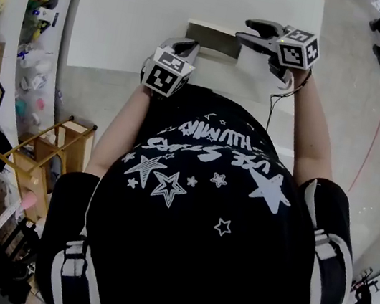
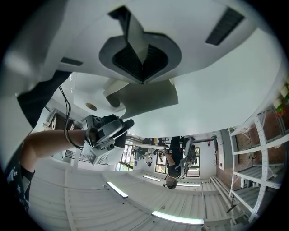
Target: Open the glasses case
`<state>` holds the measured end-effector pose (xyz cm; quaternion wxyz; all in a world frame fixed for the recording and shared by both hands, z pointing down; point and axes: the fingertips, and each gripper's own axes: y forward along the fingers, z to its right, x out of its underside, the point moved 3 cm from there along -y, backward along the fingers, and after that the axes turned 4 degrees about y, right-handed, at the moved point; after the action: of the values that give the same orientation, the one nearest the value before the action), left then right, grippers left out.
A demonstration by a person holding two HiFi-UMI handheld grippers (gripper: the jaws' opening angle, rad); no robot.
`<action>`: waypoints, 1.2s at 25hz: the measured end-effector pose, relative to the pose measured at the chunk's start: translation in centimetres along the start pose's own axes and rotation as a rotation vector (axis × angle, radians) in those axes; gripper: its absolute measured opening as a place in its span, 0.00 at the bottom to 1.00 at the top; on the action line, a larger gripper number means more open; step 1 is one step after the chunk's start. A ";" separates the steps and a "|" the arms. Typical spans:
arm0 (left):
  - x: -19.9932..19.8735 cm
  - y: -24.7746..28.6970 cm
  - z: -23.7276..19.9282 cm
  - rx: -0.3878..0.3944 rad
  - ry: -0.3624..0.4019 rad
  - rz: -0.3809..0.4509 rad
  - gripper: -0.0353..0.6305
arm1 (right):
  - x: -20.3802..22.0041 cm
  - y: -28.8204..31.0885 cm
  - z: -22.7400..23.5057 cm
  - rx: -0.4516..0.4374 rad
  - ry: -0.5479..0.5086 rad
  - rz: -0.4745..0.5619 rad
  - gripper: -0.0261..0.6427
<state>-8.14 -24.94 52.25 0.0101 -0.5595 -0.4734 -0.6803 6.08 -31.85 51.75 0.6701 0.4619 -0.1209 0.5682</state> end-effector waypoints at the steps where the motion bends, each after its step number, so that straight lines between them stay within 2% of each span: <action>1: 0.1 0.0 0.0 0.003 -0.001 -0.003 0.07 | 0.1 0.0 0.2 0.008 -0.002 0.006 0.44; 10: -0.5 -0.2 0.0 -0.012 -0.012 0.015 0.07 | -1.5 0.3 0.9 0.131 -0.035 0.107 0.44; 16: -0.1 -0.1 0.2 -0.036 -0.027 -0.001 0.07 | 1.0 1.8 0.8 0.163 -0.148 0.008 0.44; 20: 0.5 0.1 0.2 -0.068 -0.055 -0.014 0.07 | 1.6 2.2 0.7 0.198 -0.192 0.023 0.44; 24: 0.6 0.4 0.6 -0.098 -0.074 -0.017 0.07 | 1.9 1.9 0.5 0.197 -0.208 0.032 0.44; 26: 0.3 0.3 0.5 -0.110 -0.072 -0.020 0.07 | 1.6 1.2 -0.3 0.183 -0.210 0.064 0.44; 30: 0.1 0.0 0.3 -0.108 -0.058 -0.037 0.07 | -0.2 -1.6 -3.0 0.117 -0.160 0.233 0.44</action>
<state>-8.01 -24.68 52.30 -0.0465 -0.5697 -0.4464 -0.6885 6.34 -29.54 49.21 0.5598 0.5269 -0.1936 0.6095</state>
